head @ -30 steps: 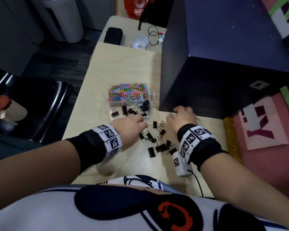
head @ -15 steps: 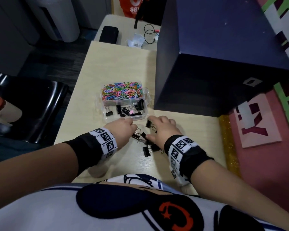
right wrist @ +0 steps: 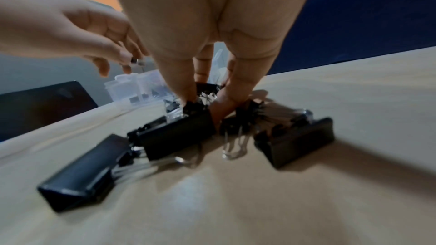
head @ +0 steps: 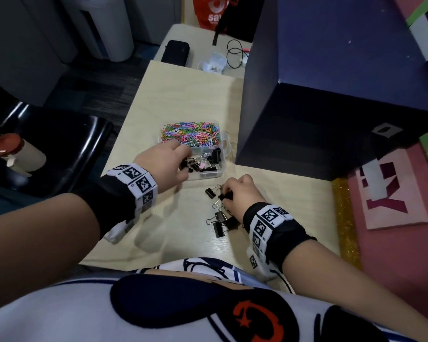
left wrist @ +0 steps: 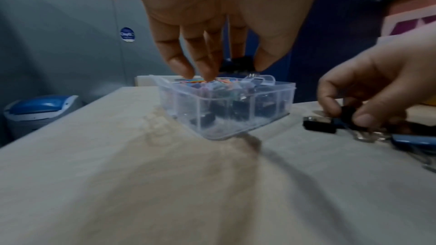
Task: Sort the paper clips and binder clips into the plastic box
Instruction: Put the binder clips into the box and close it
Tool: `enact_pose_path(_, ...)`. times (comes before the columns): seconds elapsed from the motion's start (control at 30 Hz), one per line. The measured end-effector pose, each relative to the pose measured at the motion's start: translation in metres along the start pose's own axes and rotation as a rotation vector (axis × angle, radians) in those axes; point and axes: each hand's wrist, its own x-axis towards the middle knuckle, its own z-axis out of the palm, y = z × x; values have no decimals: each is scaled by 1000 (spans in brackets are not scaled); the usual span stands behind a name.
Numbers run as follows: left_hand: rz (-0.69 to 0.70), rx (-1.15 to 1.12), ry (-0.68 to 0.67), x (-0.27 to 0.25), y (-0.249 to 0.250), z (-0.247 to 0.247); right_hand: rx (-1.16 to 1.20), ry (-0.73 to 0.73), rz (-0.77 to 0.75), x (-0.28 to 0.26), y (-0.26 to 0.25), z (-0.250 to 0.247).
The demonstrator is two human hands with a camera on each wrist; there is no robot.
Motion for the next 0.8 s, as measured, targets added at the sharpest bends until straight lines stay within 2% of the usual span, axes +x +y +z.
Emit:
enact_pose_path(0.1,-28,8,38,-3,-6,3,21,11,9,1,-1,-7)
enact_pose_path(0.17,42,37,50,-10,0,7,76,45,23,4,-4,-15)
enact_pose_path(0.27,150,97,-57,-20,17,16,162,142,11,8,-13,-27)
enact_pose_path(0.4,273,145,-246,-26,40,26,281,349,-128,8,-34,-38)
enact_pose_path(0.53,404,156,-256,-25,49,38,268,334,-133,7,-38,-41)
enact_pose_path(0.63,489,230,-293,-24,51,45,131,205,37,5,-24,-42)
enact_pose_path(0.73,558,306,-361,-24,57,49,-158,-80,301,-1,-9,-45)
enact_pose_path(0.8,563,321,-347,-24,60,51,-328,-259,374,-9,-3,-47)
